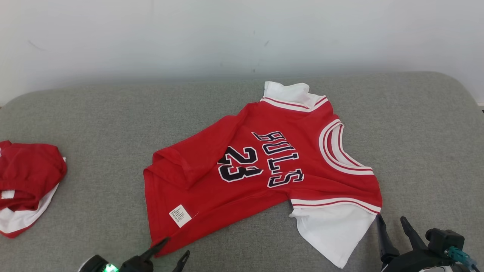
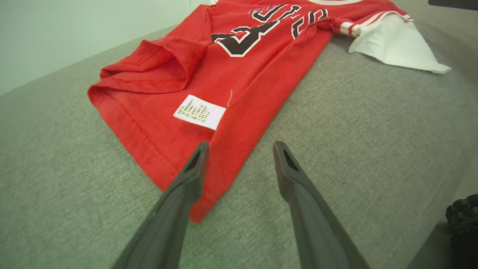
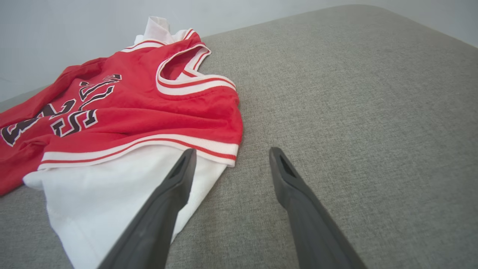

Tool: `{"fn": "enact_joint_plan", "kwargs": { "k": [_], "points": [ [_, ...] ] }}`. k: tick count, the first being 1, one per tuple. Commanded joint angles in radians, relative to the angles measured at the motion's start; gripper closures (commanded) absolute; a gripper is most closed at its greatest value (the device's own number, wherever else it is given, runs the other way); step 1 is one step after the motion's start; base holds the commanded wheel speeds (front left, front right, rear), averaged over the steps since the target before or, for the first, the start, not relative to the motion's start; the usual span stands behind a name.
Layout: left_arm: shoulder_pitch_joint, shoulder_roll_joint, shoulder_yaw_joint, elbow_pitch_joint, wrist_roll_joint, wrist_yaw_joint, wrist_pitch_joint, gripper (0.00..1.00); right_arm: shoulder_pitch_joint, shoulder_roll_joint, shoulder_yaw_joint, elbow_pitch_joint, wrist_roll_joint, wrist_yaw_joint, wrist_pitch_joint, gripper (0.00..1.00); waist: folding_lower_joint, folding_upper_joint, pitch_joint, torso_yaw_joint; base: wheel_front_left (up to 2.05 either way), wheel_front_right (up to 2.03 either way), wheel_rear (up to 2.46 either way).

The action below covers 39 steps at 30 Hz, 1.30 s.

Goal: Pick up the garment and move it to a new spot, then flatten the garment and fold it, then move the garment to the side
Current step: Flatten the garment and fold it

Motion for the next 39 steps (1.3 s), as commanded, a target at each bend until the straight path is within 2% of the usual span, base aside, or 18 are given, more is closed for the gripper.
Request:
{"fn": "enact_joint_plan", "kwargs": {
  "k": [1, 2, 12, 18, 26, 39],
  "points": [
    [0.011, 0.002, 0.014, 0.001, 0.011, -0.004, -0.002, 0.07, 0.010, 0.000, 0.003, -0.002, 0.000, -0.001, 0.000, 0.00, 0.0000, 0.0000, -0.001, -0.001, 0.00, 0.00, 0.00],
    [0.015, 0.000, 0.025, 0.002, 0.015, -0.009, -0.002, 0.00, 0.010, 0.001, 0.004, -0.002, 0.000, -0.001, 0.000, 0.00, 0.0000, 0.0000, -0.001, -0.001, 0.00, 0.00, 0.00],
    [0.034, -0.028, 0.138, 0.026, 0.033, -0.022, -0.002, 0.00, 0.010, 0.002, 0.005, -0.005, 0.005, -0.001, 0.000, 0.00, 0.0000, 0.0000, -0.003, -0.007, 0.00, 0.00, 0.00],
    [0.054, -0.044, 0.172, 0.052, 0.031, -0.029, -0.002, 0.00, 0.016, 0.009, 0.003, -0.022, 0.007, -0.001, 0.000, 0.00, 0.0000, 0.0000, -0.012, -0.012, 0.00, 0.00, 0.00],
    [0.110, -0.094, 0.263, 0.057, 0.035, -0.029, -0.002, 0.00, 0.074, 0.030, 0.014, -0.082, -0.013, -0.001, 0.000, 0.00, 0.0000, 0.0000, -0.054, -0.024, 0.00, 0.00, 0.00],
    [0.250, -0.200, 0.464, -0.040, 0.059, 0.056, -0.002, 0.00, 0.168, 0.071, -0.022, -0.249, -0.118, -0.001, 0.000, 0.00, 0.0000, 0.0000, -0.109, -0.008, 0.00, 0.00, 0.00]
  ]
}}
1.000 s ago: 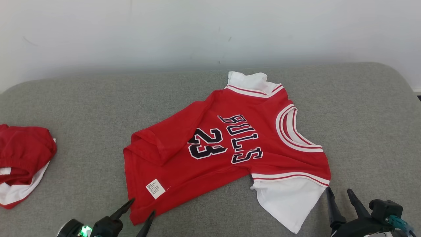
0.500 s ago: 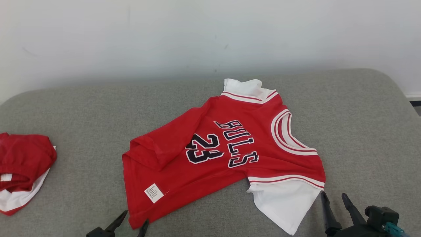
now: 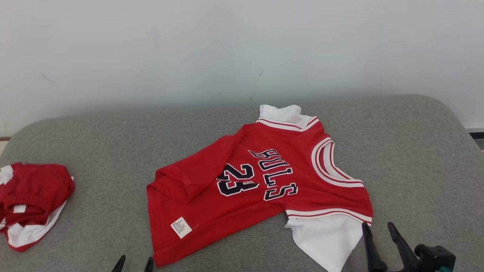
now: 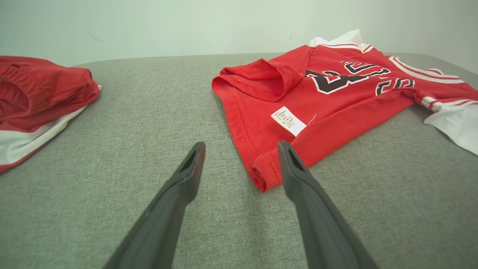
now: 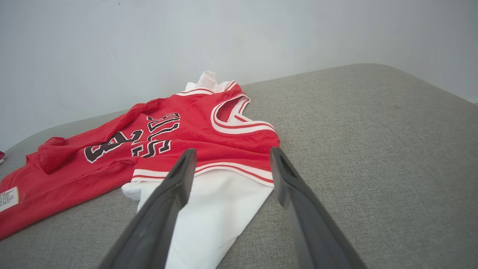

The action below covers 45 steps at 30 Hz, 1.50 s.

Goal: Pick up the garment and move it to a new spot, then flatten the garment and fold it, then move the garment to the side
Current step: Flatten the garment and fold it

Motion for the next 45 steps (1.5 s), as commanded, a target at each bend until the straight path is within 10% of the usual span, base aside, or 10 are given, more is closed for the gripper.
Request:
{"fn": "enact_joint_plan", "kwargs": {
  "k": [1, 24, 45],
  "points": [
    [0.031, -0.015, 0.022, -0.018, 0.011, 0.009, -0.002, 0.00, 0.024, 0.010, -0.005, -0.018, -0.017, -0.001, 0.000, 0.00, 0.0001, 0.0000, -0.006, 0.009, 0.00, 0.00, 0.00],
    [0.158, -0.110, 0.127, -0.146, 0.055, 0.030, -0.002, 0.00, 0.115, 0.081, -0.086, -0.121, -0.129, -0.001, 0.000, 0.00, 0.0001, 0.0000, 0.004, 0.029, 0.00, 0.00, 0.00],
    [0.065, -0.113, 0.081, -0.077, 0.046, 0.010, -0.002, 0.00, 0.046, 0.089, 0.033, 0.024, -0.010, -0.001, 0.000, 0.00, 0.0001, 0.0000, 0.112, 0.006, 0.00, 0.00, 0.00]
  ]
}}
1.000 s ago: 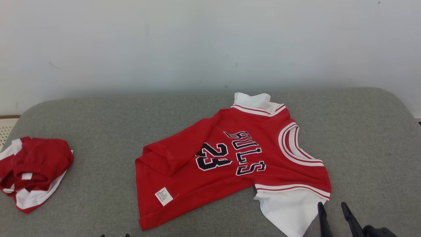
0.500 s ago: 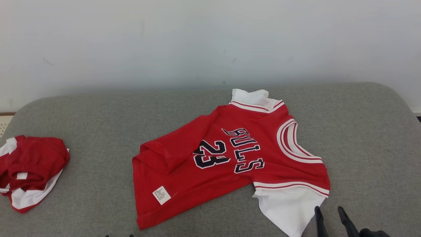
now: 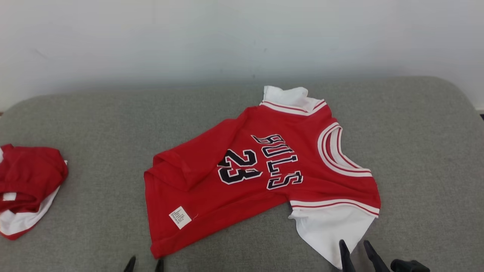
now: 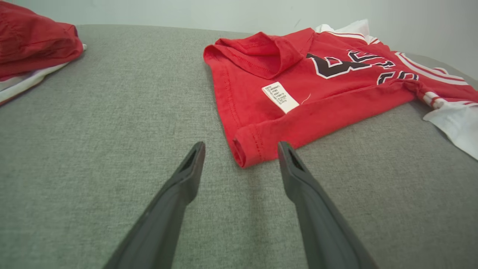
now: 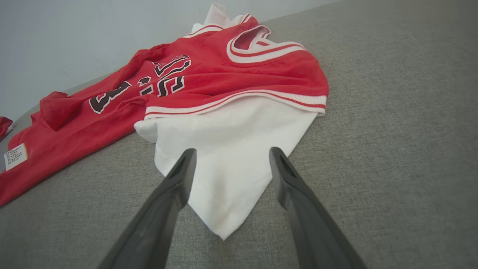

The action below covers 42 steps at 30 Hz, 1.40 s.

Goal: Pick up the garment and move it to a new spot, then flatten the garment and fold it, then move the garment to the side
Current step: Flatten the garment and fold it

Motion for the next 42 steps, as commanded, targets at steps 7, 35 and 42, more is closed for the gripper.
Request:
{"fn": "enact_joint_plan", "kwargs": {
  "k": [7, 35, 42],
  "points": [
    [-0.068, 0.000, -0.023, 0.002, 0.001, 0.001, -0.002, 0.00, -0.055, 0.005, 0.042, 0.076, 0.035, -0.001, 0.000, 0.00, 0.0000, 0.0000, 0.084, -0.018, 0.00, 0.00, 0.00],
    [-0.099, 0.000, -0.036, -0.019, 0.039, -0.014, -0.002, 0.00, -0.102, 0.029, 0.100, 0.291, 0.034, -0.001, 0.013, 1.00, 0.0000, 0.0000, 0.084, -0.023, 0.00, 0.00, 0.00],
    [-0.115, 0.002, -0.022, -0.010, 0.056, -0.040, -0.002, 0.00, -0.108, -0.015, 0.051, 0.236, 0.032, -0.002, 0.003, 1.00, 0.0000, 0.0000, 0.083, -0.027, 0.00, 0.00, 0.00]
  ]
}}
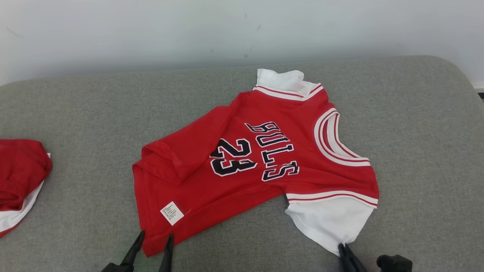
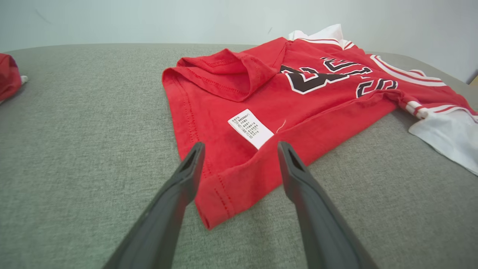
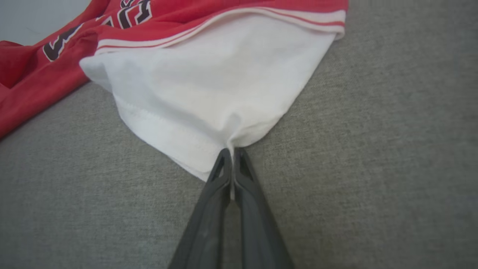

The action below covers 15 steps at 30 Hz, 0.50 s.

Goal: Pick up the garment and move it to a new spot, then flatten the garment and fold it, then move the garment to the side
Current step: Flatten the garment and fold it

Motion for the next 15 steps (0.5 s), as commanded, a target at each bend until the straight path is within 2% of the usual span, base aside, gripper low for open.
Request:
{"fn": "enact_joint_plan", "kwargs": {
  "k": [1, 7, 15],
  "points": [
    [-0.015, 0.004, 0.005, 0.012, 0.012, -0.012, -0.002, 0.00, 0.021, -0.026, -0.016, 0.004, 0.003, -0.003, 0.008, 1.00, -0.0001, 0.0000, -0.001, -0.003, 0.00, 0.00, 0.00],
    [-0.038, 0.012, 0.017, 0.048, -0.007, -0.040, -0.002, 0.00, 0.043, -0.049, -0.037, -0.007, -0.008, -0.003, 0.008, 1.00, -0.0001, 0.0000, 0.000, -0.020, 0.00, 0.00, 0.00],
    [-0.055, 0.010, 0.053, 0.113, -0.037, -0.059, -0.002, 0.00, 0.038, -0.036, -0.029, -0.028, -0.012, -0.002, 0.007, 1.00, -0.0001, 0.0000, 0.005, -0.033, 0.00, 0.00, 0.00]
  ]
}}
